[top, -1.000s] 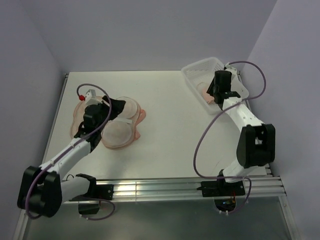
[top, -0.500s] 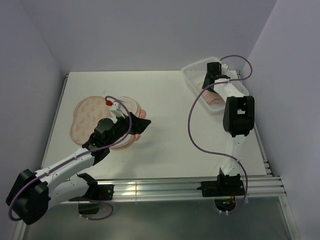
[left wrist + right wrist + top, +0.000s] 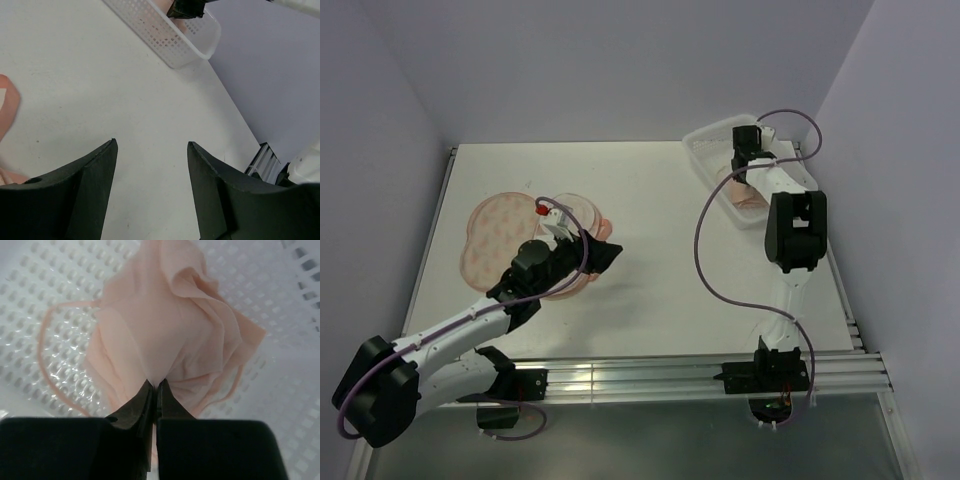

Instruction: Place the bra in the laundry bag and zip it closed

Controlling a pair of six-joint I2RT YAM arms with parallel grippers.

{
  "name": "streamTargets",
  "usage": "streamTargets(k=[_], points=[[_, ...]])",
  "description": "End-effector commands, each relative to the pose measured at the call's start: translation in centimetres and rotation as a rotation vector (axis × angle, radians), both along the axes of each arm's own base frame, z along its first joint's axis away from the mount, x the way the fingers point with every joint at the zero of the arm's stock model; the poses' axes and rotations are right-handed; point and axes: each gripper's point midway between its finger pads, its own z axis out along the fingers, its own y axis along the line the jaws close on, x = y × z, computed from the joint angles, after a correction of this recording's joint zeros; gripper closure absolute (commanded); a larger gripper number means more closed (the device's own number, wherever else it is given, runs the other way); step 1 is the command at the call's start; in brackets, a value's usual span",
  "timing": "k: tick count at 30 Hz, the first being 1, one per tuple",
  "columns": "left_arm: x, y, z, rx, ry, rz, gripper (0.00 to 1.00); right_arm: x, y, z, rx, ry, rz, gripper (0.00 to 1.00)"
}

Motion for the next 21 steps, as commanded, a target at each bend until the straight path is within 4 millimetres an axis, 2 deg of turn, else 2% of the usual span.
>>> streamTargets(k=[1, 2, 5, 6, 8, 9, 10, 11, 12, 13, 14, 15, 16, 17, 18, 19, 20, 21], points=[[0.5, -0.3, 1.0, -0.005, -0.063, 0.001, 0.36, 0.8, 0.1, 10.3, -0.026, -0.276, -0.006, 1.00], [0.5, -0.4, 1.0, -0.004, -0.065, 0.001, 0.36, 0.5, 0.2, 14.0, -0.016, -0.366, -0.005, 1.00], [0.8, -0.5, 0.6, 0.009, -0.062, 0.008, 0.36, -1.3, 1.2, 16.8, 0.029, -0.458, 0.008, 1.00], [0.8, -0.5, 0.7, 0.011, -0.063, 0.009, 0.36, -2.3, 1.5, 20.7, 0.045, -0.557, 0.015, 1.00], [0.8, -0.5, 1.2, 0.007, -0.074, 0.011, 0.36, -4.0, 3.3, 21.6, 0.068, -0.586, 0.057, 1.00], [0.7, -0.6, 1.6, 0.003, -0.076, 0.009, 0.36, -5.6, 4.1, 24.6, 0.087, -0.654, 0.082, 1.00], [0.5, -0.7, 2.3, -0.011, -0.085, 0.006, 0.36, -6.6, 4.9, 24.1, 0.098, -0.646, 0.111, 1.00], [0.3, -0.7, 2.6, -0.017, -0.087, 0.003, 0.36, -7.5, 7.4, 24.7, 0.121, -0.659, 0.175, 1.00], [0.1, -0.6, 3.6, -0.032, -0.098, 0.008, 0.36, -9.6, 8.4, 27.3, 0.137, -0.722, 0.214, 1.00], [-0.3, -0.7, 4.1, -0.038, -0.101, 0.004, 0.36, -10.9, 9.8, 26.4, 0.155, -0.706, 0.257, 1.00], [-0.5, -0.6, 4.5, -0.043, -0.105, 0.008, 0.36, -12.3, 12.2, 26.7, 0.193, -0.715, 0.323, 1.00], [-0.6, -0.2, 5.6, -0.058, -0.120, 0.026, 0.36, -14.7, 13.9, 27.1, 0.275, -0.729, 0.392, 1.00], [-0.7, 0.0, 5.3, -0.045, -0.102, 0.033, 0.36, -16.2, 15.3, 27.3, 0.332, -0.735, 0.446, 1.00], [-1.0, 0.4, 6.3, -0.067, -0.113, 0.043, 0.36, -19.2, 18.0, 29.0, 0.449, -0.774, 0.562, 1.00], [-1.2, 0.6, 6.6, -0.069, -0.113, 0.042, 0.36, -20.7, 19.3, 28.8, 0.494, -0.770, 0.619, 1.00], [-1.5, 0.8, 6.4, -0.061, -0.100, 0.040, 0.36, -22.3, 20.3, 27.3, 0.527, -0.733, 0.665, 1.00], [-1.8, 1.0, 6.8, -0.062, -0.101, 0.042, 0.36, -24.7, 20.8, 27.7, 0.565, -0.741, 0.716, 1.00], [-2.0, 1.6, 7.6, -0.073, -0.115, 0.056, 0.35, -26.7, 22.8, 25.5, 0.627, -0.673, 0.797, 1.00]])
